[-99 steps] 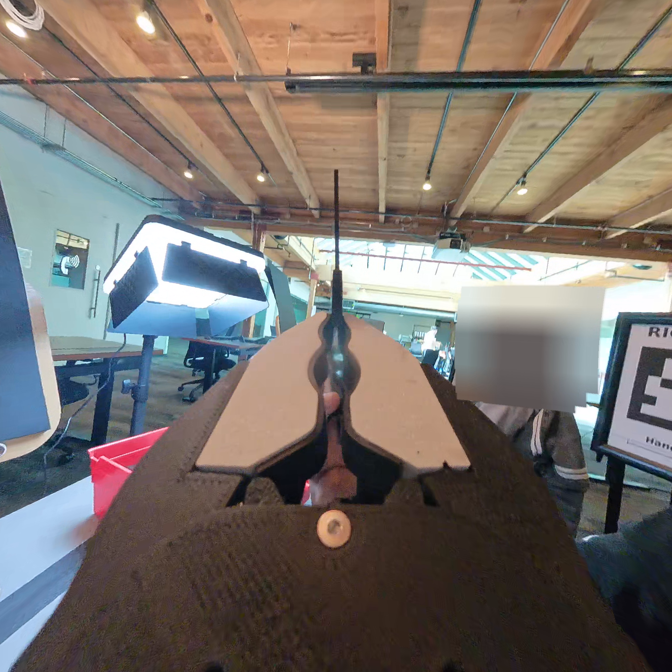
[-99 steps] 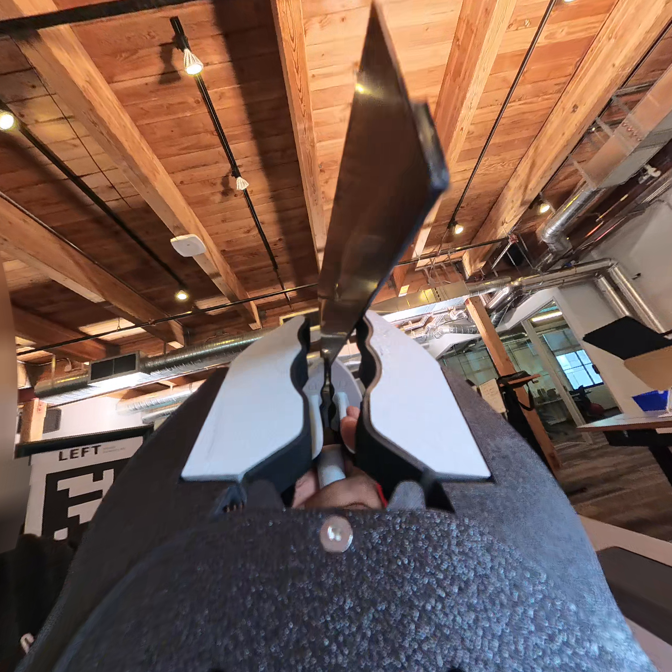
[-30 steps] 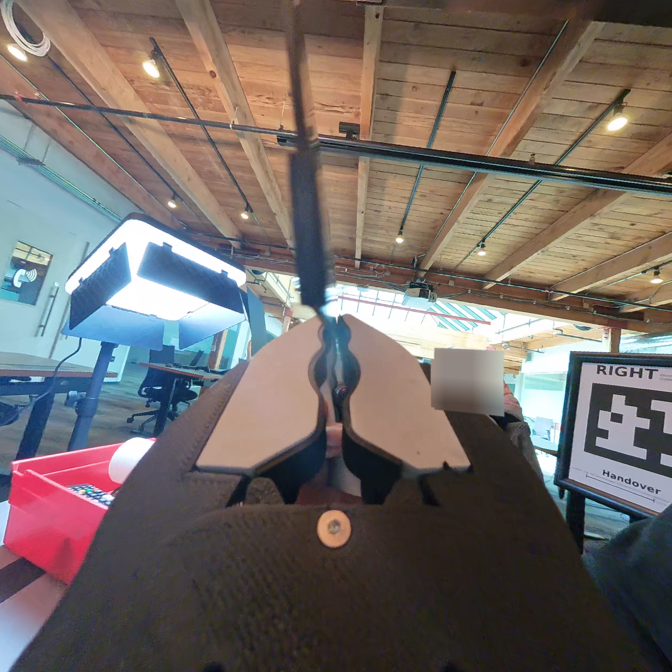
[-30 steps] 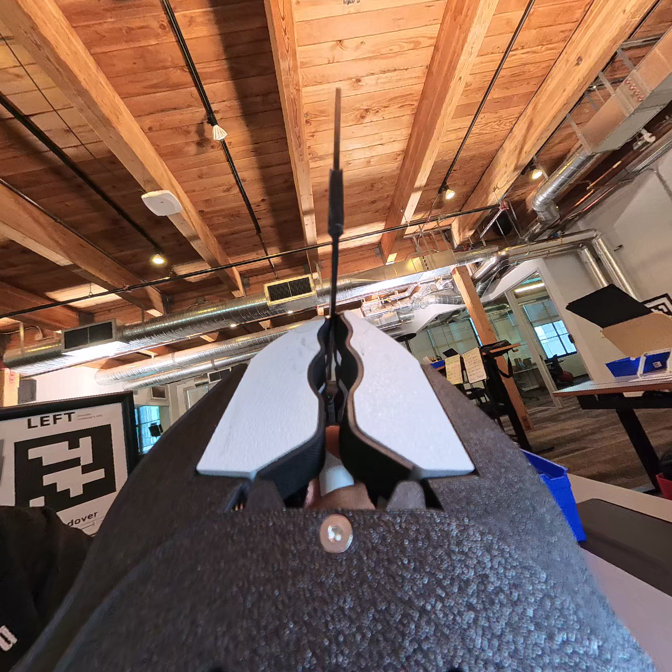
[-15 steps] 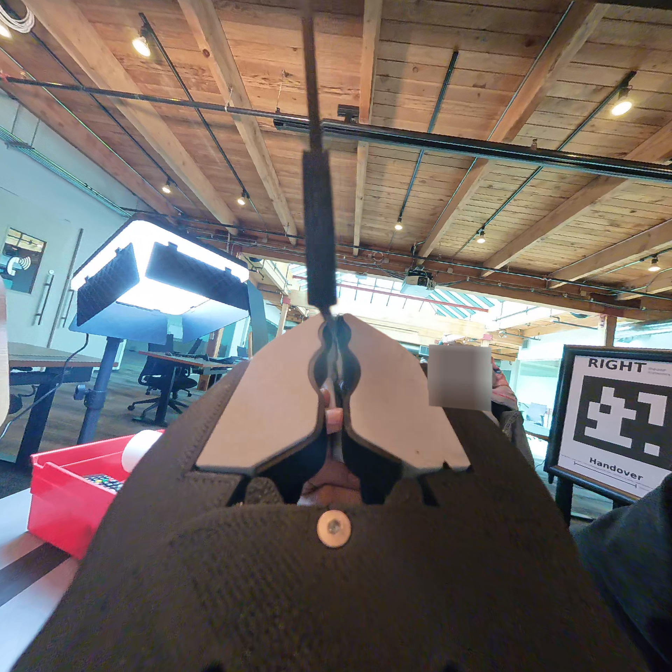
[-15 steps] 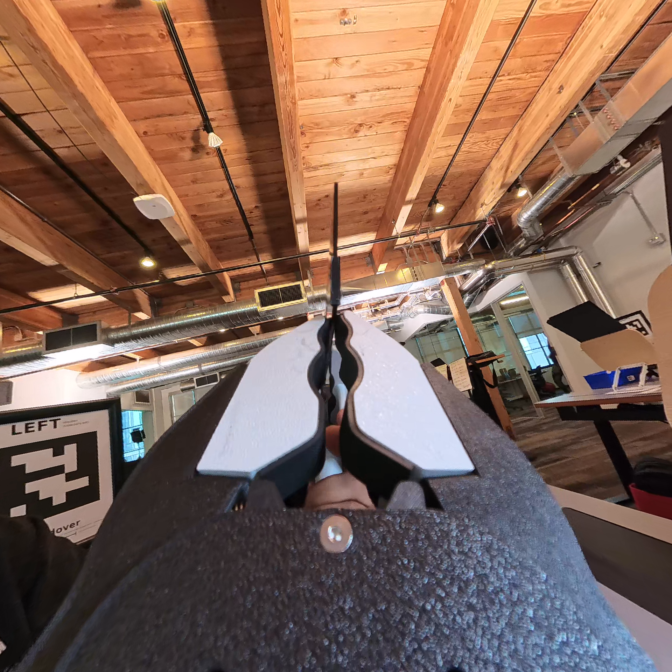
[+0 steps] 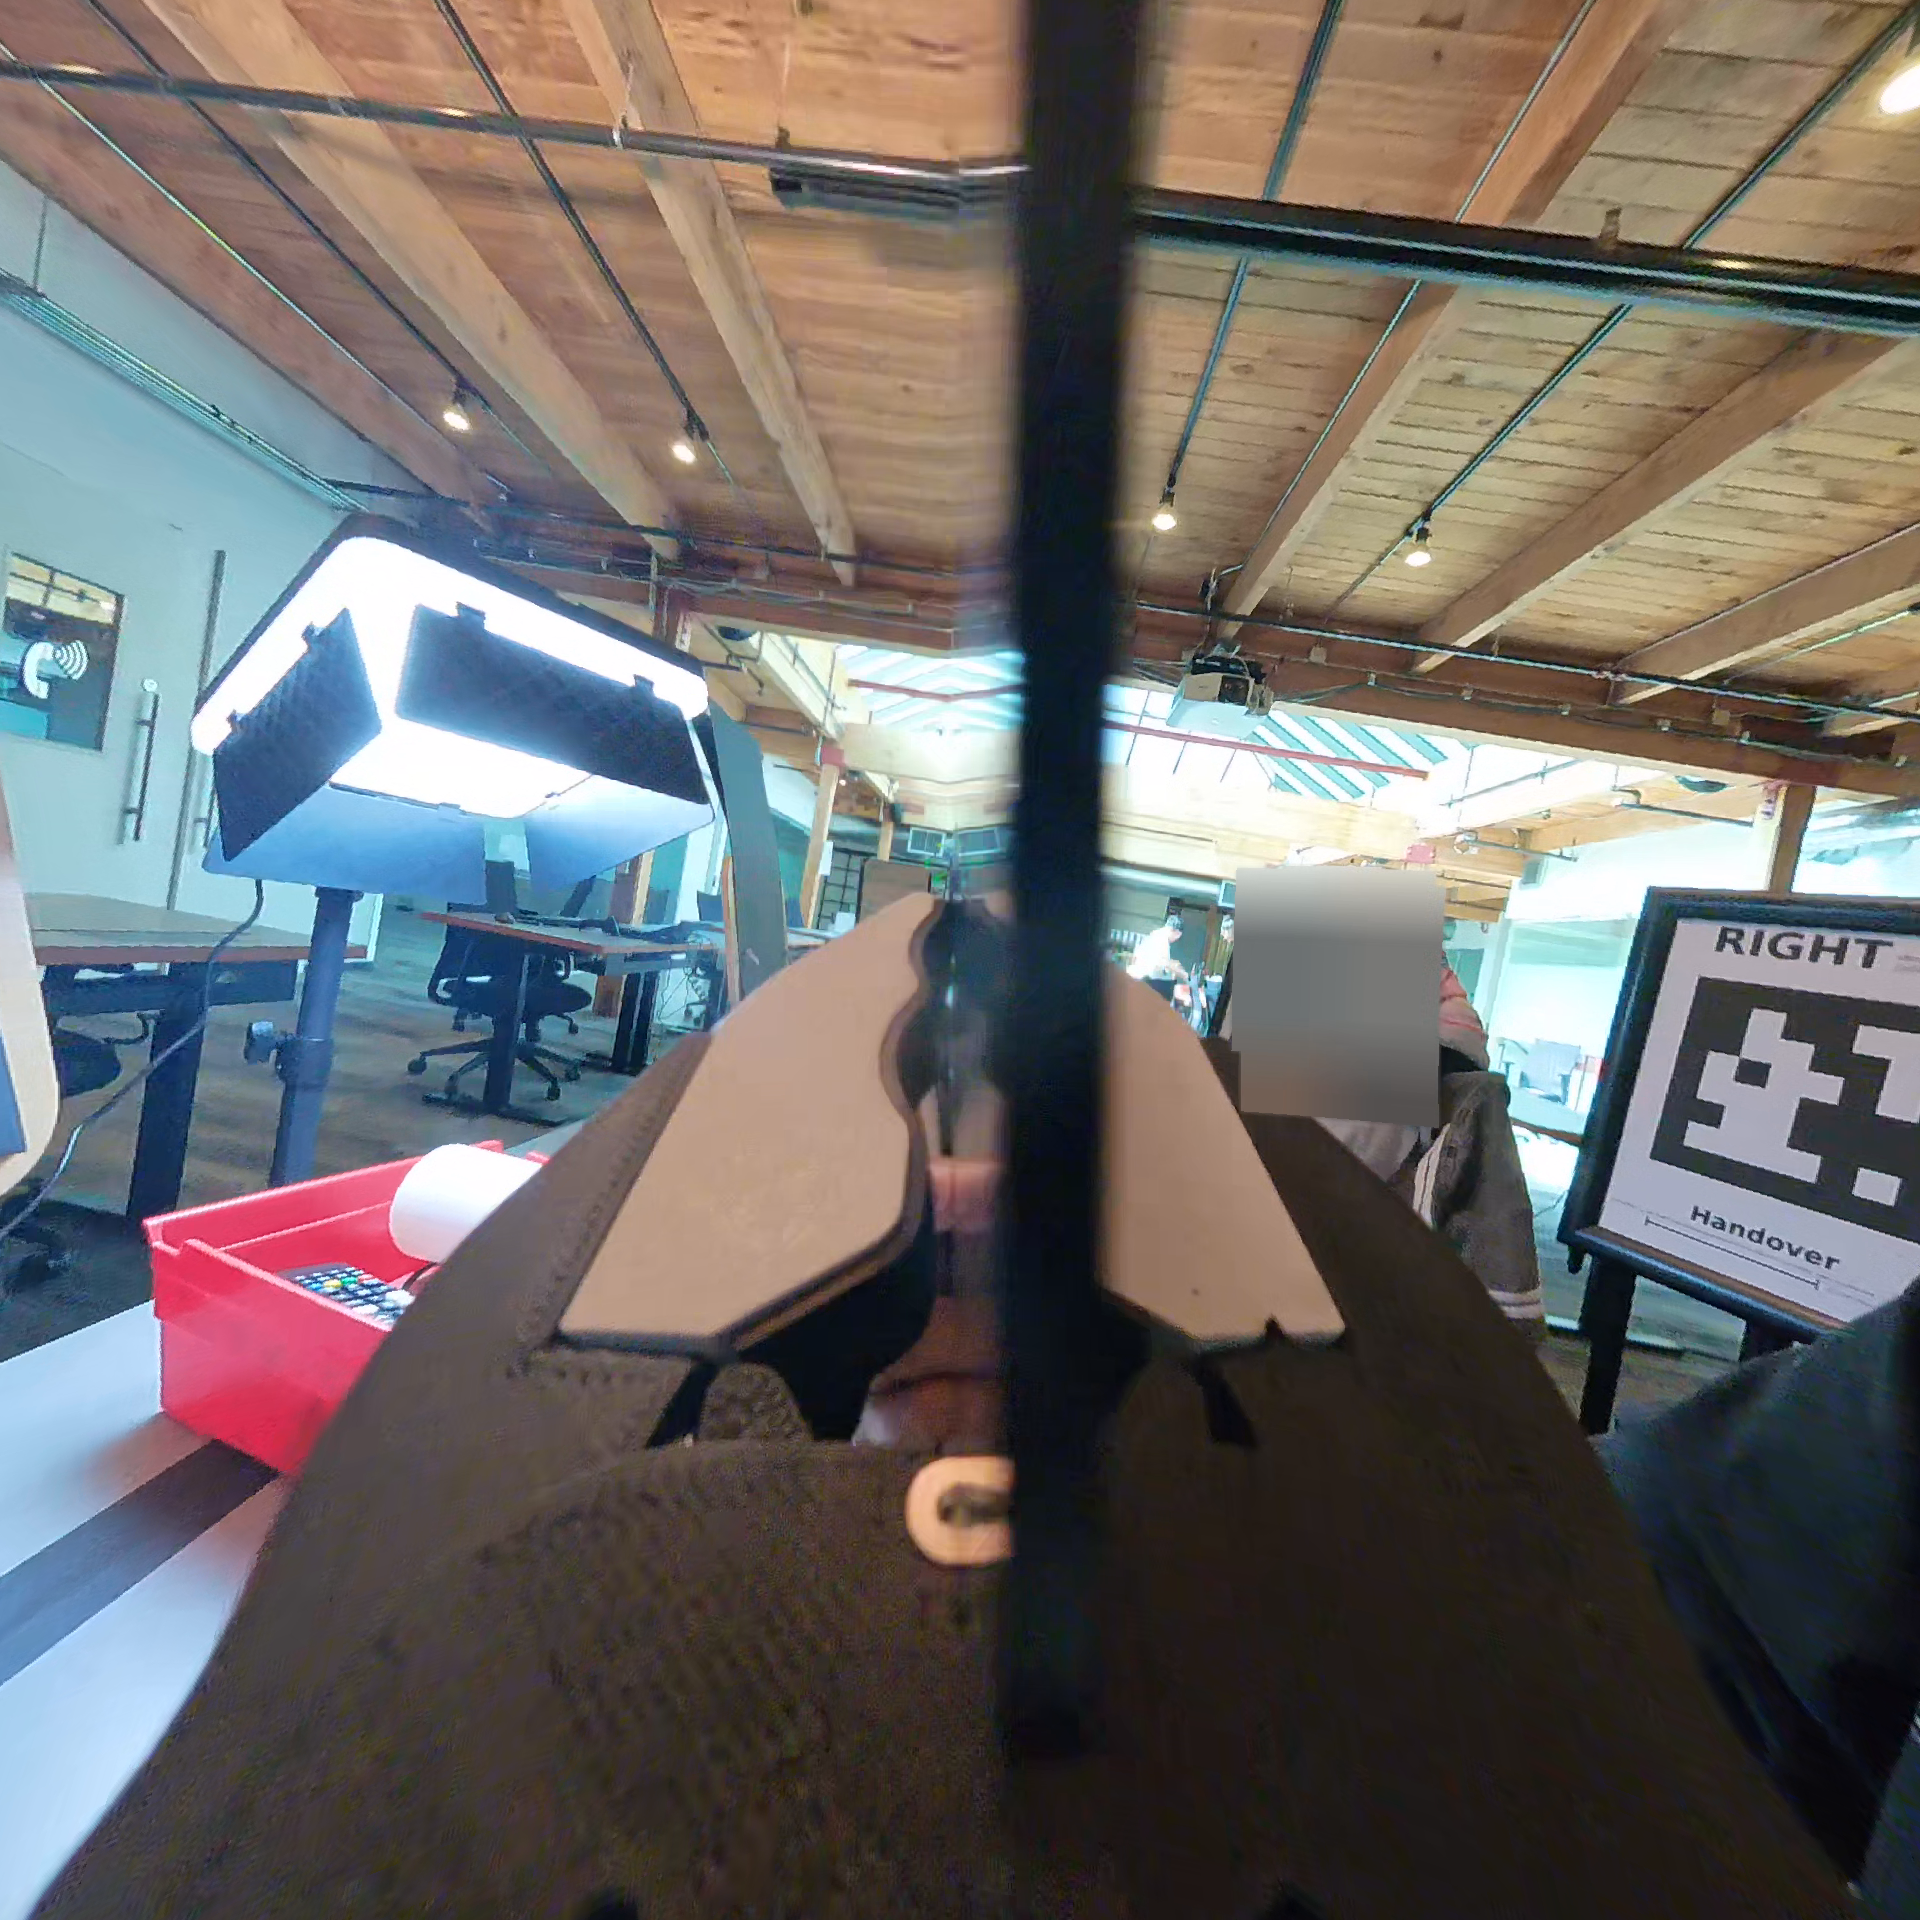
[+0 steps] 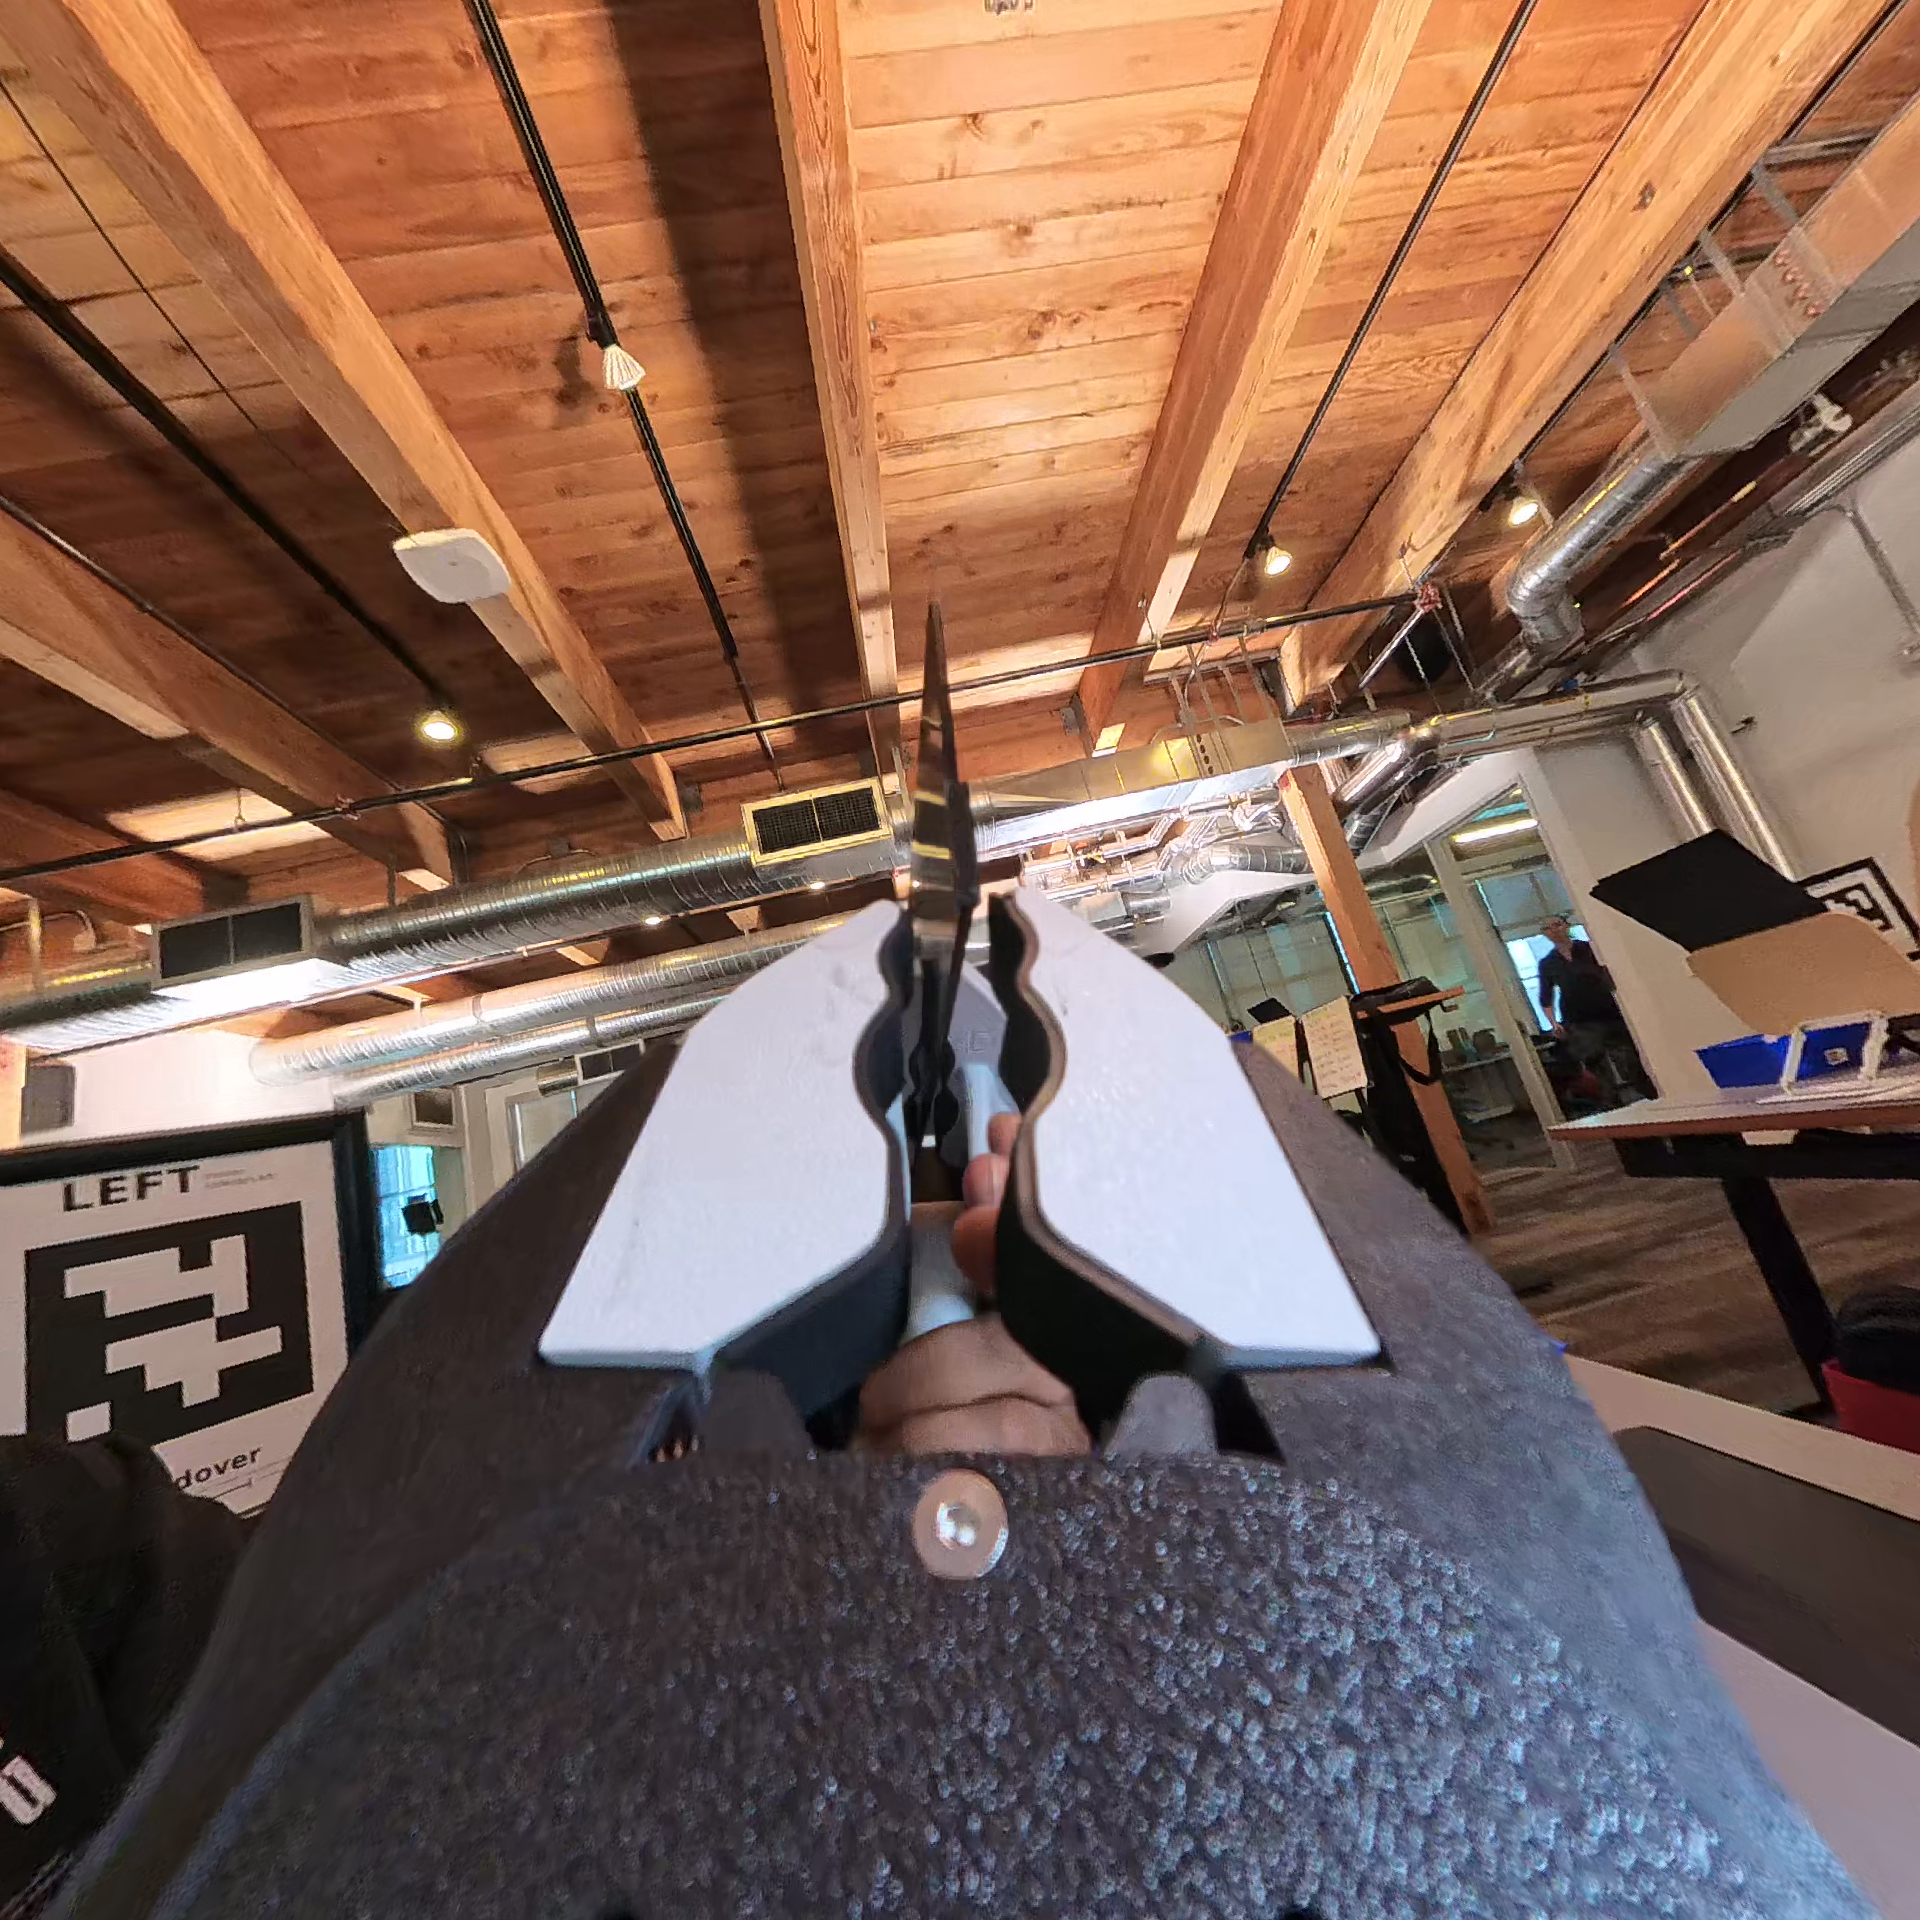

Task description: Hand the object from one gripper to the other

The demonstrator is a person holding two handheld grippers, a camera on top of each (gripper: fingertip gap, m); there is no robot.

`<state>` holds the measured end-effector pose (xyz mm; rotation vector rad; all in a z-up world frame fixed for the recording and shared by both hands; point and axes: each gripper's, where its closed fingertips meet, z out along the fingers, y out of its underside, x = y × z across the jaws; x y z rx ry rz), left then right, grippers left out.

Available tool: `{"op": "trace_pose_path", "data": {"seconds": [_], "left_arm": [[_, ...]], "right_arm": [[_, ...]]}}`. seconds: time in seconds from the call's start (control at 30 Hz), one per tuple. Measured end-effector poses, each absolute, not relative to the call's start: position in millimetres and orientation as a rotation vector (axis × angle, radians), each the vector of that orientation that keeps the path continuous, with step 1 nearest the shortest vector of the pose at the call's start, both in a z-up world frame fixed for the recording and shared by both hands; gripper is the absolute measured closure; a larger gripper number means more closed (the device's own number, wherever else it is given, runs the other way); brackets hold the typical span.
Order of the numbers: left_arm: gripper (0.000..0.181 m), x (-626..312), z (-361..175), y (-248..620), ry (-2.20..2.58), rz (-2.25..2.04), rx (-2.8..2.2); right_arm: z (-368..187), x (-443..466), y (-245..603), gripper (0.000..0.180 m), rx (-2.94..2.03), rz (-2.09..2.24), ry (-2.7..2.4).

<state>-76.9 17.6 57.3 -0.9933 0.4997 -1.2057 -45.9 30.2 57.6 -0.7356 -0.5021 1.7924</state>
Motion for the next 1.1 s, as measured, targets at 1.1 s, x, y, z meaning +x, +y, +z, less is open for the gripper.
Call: {"op": "trace_pose_path", "data": {"seconds": [1.1], "left_arm": [[0.179, -70.1, 51.5, 15.1, 0.606, -1.141, -1.106]], "right_arm": [[57.3, -37.2, 32.6, 0.176, -0.727, 1.796, -0.501]]}}
